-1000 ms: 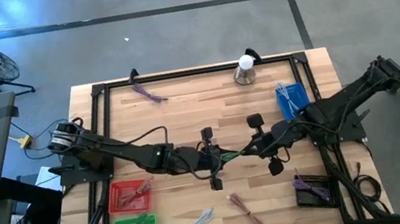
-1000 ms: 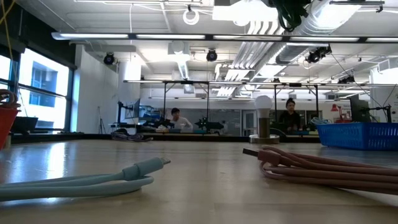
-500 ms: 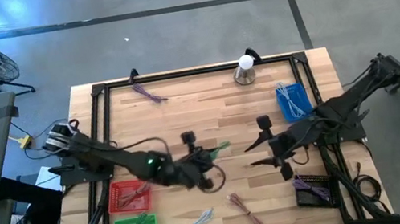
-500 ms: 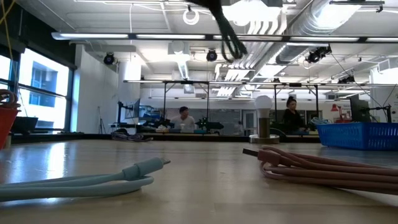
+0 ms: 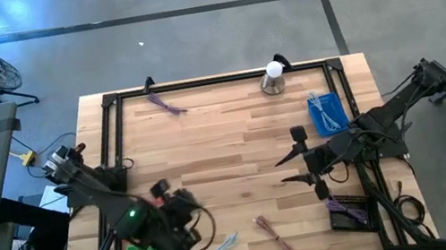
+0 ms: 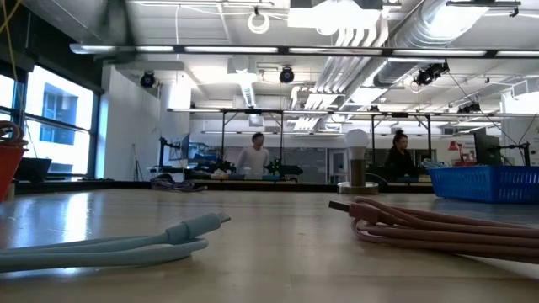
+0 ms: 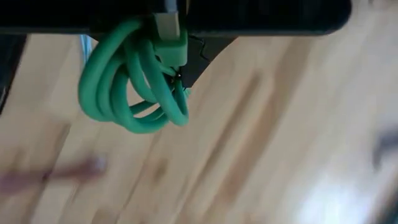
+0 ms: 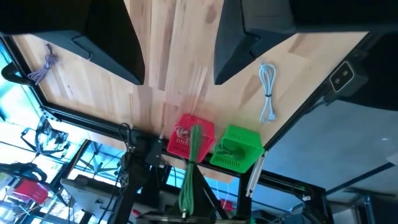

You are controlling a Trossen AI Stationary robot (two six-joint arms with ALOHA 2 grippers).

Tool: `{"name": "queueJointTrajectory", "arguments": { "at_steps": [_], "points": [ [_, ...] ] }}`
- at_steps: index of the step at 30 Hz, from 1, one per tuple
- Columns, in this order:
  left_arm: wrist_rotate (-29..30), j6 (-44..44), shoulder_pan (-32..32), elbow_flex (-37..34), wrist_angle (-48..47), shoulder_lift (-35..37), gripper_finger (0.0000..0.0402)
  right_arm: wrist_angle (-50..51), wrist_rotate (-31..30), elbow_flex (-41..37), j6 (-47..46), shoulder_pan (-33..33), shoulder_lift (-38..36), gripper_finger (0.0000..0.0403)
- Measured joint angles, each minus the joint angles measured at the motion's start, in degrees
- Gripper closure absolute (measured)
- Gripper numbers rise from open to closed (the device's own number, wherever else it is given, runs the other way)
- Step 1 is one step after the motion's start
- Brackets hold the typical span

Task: Pick & Place USB Port
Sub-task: Put the green charger cable into the green bin

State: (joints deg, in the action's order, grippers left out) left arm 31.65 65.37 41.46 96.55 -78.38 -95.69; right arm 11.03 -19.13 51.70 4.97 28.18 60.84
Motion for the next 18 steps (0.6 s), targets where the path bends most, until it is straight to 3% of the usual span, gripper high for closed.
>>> {"name": "queueJointTrajectory", "arguments": {
  "at_steps": [6, 15, 18],
  "points": [
    [-15.76, 17.80, 4.58, -1.94, -11.50, -3.29, 0.0387, 0.03, -0.01, 0.00, -0.02, 0.00, 0.00, 0.0229],
    [-36.15, 25.12, 8.97, -1.81, -10.00, -8.79, 0.0387, 0.41, -0.03, 0.00, 0.67, -0.06, 0.02, 0.0246],
    [-37.92, 25.12, 8.90, -1.45, -10.25, -9.43, 0.0387, 0.55, -0.05, 0.00, 1.32, -0.07, 0.02, 0.0249]
  ]
}}
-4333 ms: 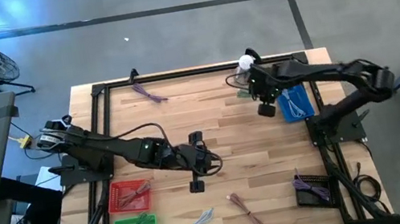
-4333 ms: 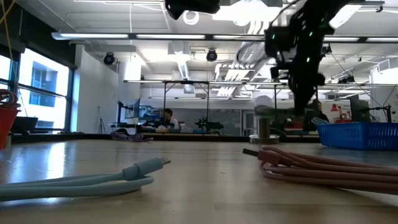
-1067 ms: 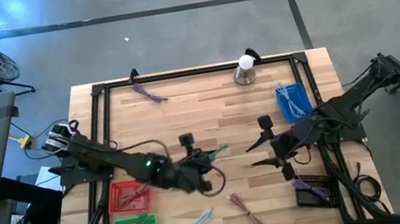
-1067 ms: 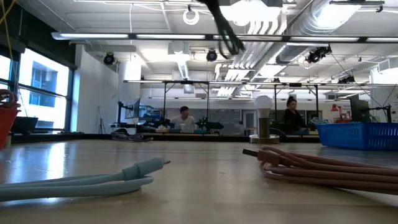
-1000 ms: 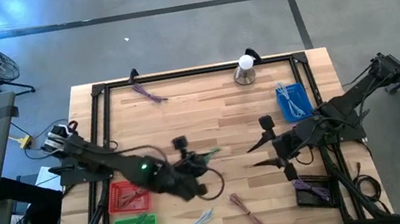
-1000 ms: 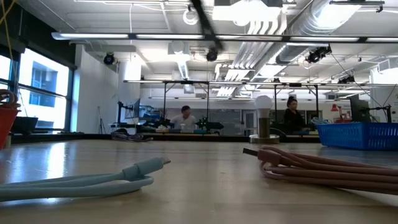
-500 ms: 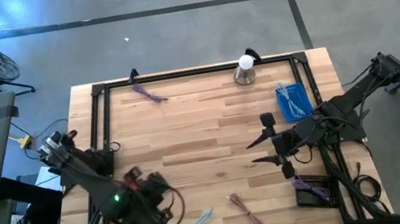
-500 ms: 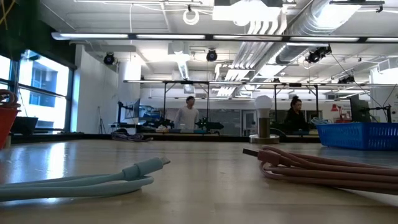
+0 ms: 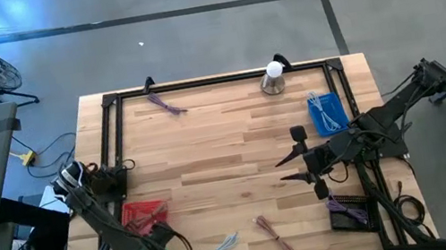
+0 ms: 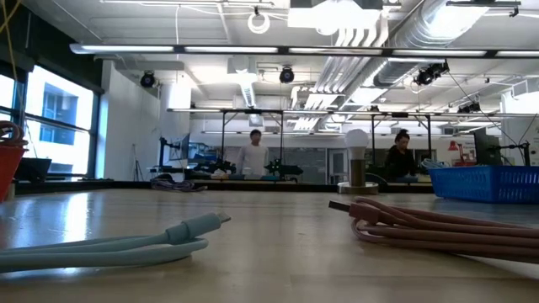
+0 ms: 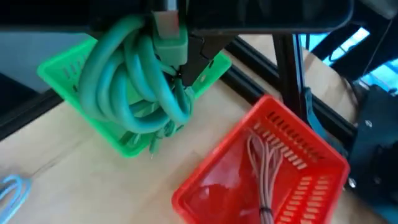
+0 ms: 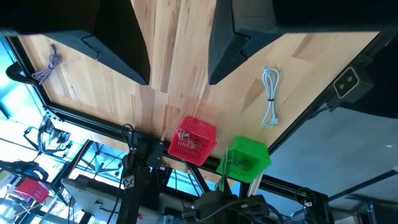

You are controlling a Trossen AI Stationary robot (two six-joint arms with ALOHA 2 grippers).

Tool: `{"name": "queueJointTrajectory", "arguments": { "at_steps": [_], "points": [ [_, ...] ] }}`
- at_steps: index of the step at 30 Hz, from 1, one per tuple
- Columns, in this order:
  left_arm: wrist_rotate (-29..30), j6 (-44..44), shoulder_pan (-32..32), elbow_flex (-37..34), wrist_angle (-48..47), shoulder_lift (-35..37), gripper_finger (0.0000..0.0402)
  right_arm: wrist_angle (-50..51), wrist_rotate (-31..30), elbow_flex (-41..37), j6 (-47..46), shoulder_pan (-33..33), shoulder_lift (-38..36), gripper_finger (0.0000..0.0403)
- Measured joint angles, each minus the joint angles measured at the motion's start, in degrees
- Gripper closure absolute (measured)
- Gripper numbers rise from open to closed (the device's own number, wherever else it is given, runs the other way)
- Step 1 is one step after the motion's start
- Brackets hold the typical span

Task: Pick & Place USB Port
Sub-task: Put the green charger cable into the green bin

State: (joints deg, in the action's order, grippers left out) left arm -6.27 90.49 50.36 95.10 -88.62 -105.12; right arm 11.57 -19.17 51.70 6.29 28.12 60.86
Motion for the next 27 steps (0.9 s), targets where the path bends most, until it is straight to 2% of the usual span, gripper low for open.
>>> {"name": "queueJointTrajectory", "arguments": {
  "at_steps": [6, 14, 22, 27],
  "points": [
    [5.20, -1.13, -0.63, 3.10, -1.39, 0.02, 0.0387, 0.17, -0.02, 0.00, 0.51, 0.00, 0.00, 0.0249],
    [16.96, -4.74, -0.76, 5.50, -1.41, 0.07, 0.0388, 1.36, -2.34, -0.02, 1.48, 0.00, 0.02, 0.0249],
    [17.16, -6.83, -1.98, 5.52, -1.40, 0.07, 0.0388, 2.73, -2.39, -0.02, 0.26, 0.00, 0.04, 0.0249],
    [12.71, -6.86, -1.98, 7.66, -1.50, 0.07, 0.0388, 2.80, -2.71, -0.02, 0.17, 0.00, 0.04, 0.0249]
  ]
}}
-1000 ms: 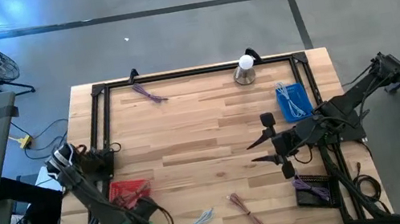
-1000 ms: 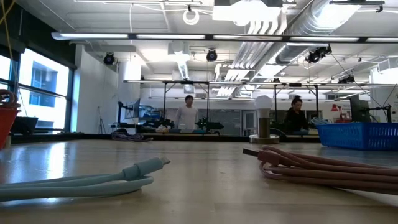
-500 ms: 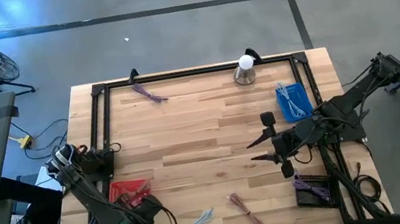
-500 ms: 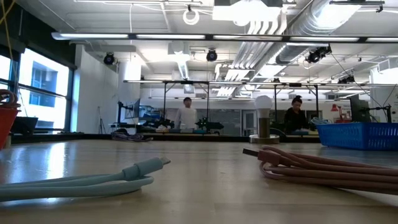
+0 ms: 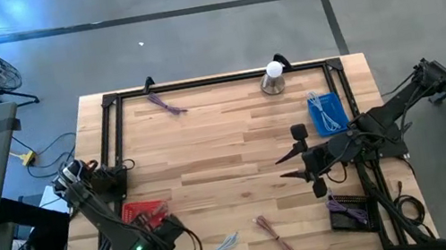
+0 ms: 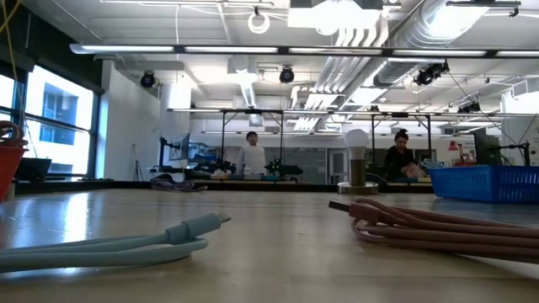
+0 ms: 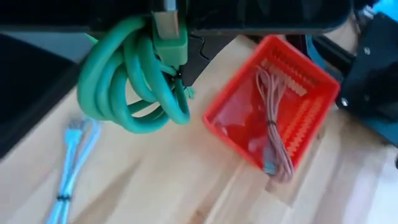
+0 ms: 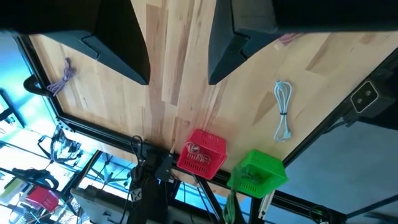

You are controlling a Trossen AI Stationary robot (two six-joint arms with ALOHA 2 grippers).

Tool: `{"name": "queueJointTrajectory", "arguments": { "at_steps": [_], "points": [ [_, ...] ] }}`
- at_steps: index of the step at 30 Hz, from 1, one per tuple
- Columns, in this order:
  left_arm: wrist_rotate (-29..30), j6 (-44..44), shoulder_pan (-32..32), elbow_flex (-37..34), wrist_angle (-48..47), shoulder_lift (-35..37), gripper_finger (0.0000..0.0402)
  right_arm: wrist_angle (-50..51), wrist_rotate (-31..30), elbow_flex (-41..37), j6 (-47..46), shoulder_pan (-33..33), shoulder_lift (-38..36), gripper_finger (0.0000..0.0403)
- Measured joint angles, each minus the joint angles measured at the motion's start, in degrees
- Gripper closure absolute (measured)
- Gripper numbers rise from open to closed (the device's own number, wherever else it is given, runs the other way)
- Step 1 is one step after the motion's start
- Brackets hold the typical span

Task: Pick & Place USB Port
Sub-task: Put the green charger cable into the green bin

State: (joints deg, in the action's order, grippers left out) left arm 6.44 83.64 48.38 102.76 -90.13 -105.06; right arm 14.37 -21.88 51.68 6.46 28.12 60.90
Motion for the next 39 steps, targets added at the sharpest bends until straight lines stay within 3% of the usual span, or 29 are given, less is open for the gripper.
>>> {"name": "queueJointTrajectory", "arguments": {
  "at_steps": [8, 14, 22, 34, 39],
  "points": [
    [-3.04, -1.95, 0.87, 6.82, 0.10, 0.00, 0.0388, 0.03, -0.49, 0.00, -1.14, 0.00, 0.00, 0.0249],
    [-11.40, 8.38, 5.03, 8.02, 0.09, 0.00, 0.0388, 1.32, -0.51, -0.01, -2.97, 0.00, 0.00, 0.0249],
    [-13.82, 21.50, 11.08, 8.01, 0.06, -0.92, 0.0388, 1.70, -0.51, -0.02, -4.08, 0.00, 0.00, 0.0249],
    [-13.30, 17.15, 11.98, 7.13, 0.36, -4.83, 0.0388, 1.73, -0.50, -0.02, -3.64, 0.00, 0.00, 0.0250],
    [-19.38, 20.04, 12.00, 2.26, 0.13, -4.87, 0.0388, 1.73, -0.49, -0.02, -2.74, 0.00, 0.18, 0.0249]
  ]
}}
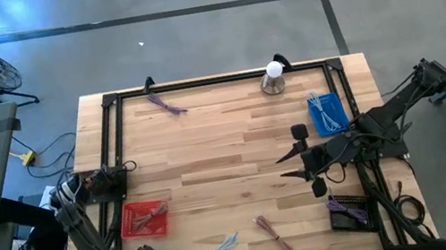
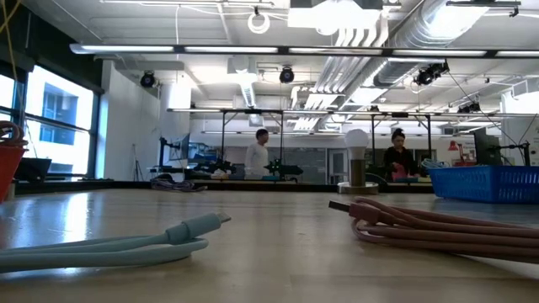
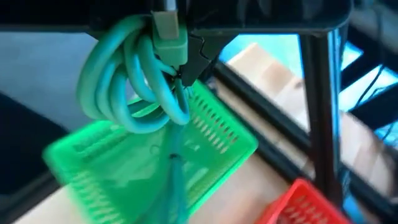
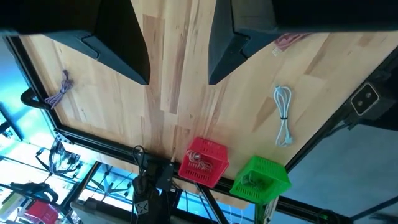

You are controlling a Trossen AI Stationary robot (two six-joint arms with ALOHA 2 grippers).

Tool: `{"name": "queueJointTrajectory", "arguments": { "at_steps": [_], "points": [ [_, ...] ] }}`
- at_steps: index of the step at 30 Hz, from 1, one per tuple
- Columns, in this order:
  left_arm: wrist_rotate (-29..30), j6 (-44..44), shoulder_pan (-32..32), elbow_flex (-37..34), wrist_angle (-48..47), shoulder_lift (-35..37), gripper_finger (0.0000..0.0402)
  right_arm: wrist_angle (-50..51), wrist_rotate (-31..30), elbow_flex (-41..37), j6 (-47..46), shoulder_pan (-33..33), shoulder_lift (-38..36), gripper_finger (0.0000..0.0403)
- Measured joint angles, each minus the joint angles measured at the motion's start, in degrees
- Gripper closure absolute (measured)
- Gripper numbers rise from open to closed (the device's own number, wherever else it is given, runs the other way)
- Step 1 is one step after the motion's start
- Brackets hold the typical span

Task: Pick & Place USB Port
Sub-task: Put the green charger cable into the green bin

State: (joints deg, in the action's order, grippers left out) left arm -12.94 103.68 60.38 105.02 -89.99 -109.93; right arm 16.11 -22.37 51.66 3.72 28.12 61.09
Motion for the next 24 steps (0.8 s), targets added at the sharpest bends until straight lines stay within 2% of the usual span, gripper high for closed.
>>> {"name": "queueJointTrajectory", "arguments": {
  "at_steps": [6, 14, 24],
  "points": [
    [0.35, -1.21, -0.02, -3.18, 2.37, 0.00, 0.0388, 0.01, 0.02, 0.00, 1.12, -0.01, 0.04, 0.0249],
    [-3.93, -1.27, -0.04, -7.73, 9.60, 0.00, 0.0383, 0.62, 0.24, 0.00, 1.29, -0.02, 0.04, 0.0249],
    [-4.05, 1.14, -0.04, -8.36, 9.39, 0.00, 0.0380, 0.78, 0.22, 0.00, 1.87, -0.01, 0.04, 0.0249]
  ]
}}
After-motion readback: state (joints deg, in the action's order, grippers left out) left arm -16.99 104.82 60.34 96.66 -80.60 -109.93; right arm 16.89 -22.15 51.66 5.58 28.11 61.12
